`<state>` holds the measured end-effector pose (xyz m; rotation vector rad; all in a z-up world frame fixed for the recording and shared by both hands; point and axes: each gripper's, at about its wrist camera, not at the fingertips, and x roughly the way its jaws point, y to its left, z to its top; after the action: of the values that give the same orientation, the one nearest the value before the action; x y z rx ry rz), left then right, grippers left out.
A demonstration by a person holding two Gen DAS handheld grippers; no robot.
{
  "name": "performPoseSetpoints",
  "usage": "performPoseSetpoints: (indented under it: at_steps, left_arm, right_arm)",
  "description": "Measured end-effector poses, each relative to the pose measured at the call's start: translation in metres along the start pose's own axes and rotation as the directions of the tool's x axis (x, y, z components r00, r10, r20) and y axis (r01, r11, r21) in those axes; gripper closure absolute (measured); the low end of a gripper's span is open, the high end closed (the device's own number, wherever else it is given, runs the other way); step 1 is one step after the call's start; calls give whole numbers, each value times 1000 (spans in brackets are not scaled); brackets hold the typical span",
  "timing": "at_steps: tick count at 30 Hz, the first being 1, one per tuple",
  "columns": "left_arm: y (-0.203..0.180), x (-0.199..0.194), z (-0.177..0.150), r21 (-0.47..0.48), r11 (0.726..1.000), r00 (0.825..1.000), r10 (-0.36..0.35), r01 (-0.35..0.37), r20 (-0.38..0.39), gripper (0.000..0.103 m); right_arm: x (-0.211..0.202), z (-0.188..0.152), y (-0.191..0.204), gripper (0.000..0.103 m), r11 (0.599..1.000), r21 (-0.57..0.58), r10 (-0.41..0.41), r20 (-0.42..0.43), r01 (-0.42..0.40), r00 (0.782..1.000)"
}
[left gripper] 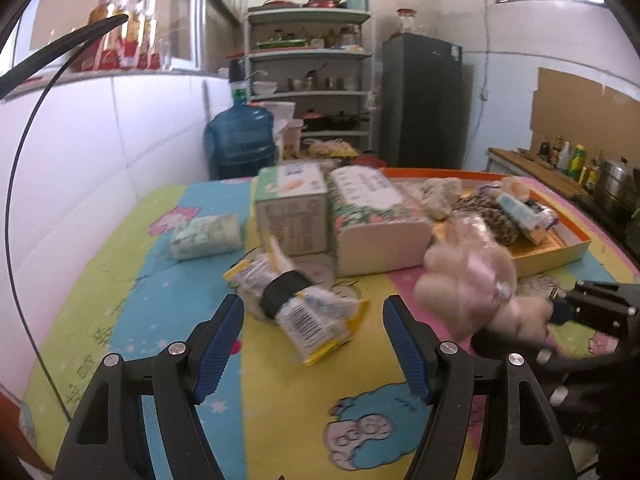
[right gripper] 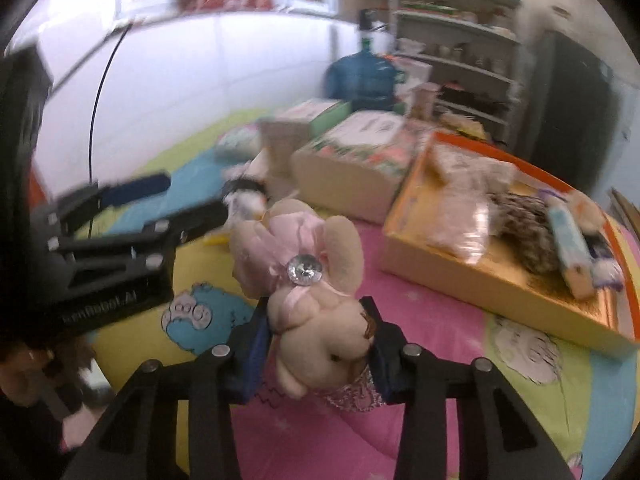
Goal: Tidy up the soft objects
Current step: 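Grasp the pink plush bunny with the right gripper, then lift the bunny with the right gripper while the left grasps the wrapped snack bar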
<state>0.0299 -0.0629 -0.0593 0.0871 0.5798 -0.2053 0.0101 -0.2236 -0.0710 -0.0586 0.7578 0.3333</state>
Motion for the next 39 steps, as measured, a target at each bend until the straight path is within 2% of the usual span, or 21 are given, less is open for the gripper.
performPoseSetpoints:
  at_steps: [5,8,13,19,25,28,30,33,34,39]
  left_arm:
    - [-3,6,0,24,999,999,31,-30,-9,29]
    - [7,12,-5,2,999,998,48,-48,-34,29]
    - [28,18,-12,-90,996,998,-7,2,-57,29]
    - [33,41,0,-201,975,988,-112,90,-102,29]
    - [21,66,7,-214,975,976,-98,56,-192,30]
    - [11,74,7,-205,978,973,-76,30,-219,38]
    - [5,76,8,-191,981,973,-79,37,-217,47]
    - [0,77,9,-190,981,973,-85,43,-214,52]
    - [0,77,9,-196,979,973,-93,51,-210,57]
    - [1,73,6,-197,978,976,-103,64,-191,60]
  right_arm:
    - [-29,2,-22,60,993,112,-57,105,45,993]
    - [-33,2,-30,60,989,144,-60,113,44,992]
    - [-30,6,-32,60,989,143,-47,120,30,992]
    - [-33,-5,-32,59,990,143,-16,148,-5,989]
    - [-39,-9,-45,59,986,162,15,177,-45,984]
    - [-40,-12,-54,59,982,178,31,183,-64,983]
    - [-41,-16,-60,59,979,190,37,188,-73,981]
    - [-43,-20,-68,59,975,204,41,195,-82,980]
    - [-44,-21,-70,59,974,209,43,196,-85,980]
    - [-43,-24,-74,59,972,216,48,198,-91,979]
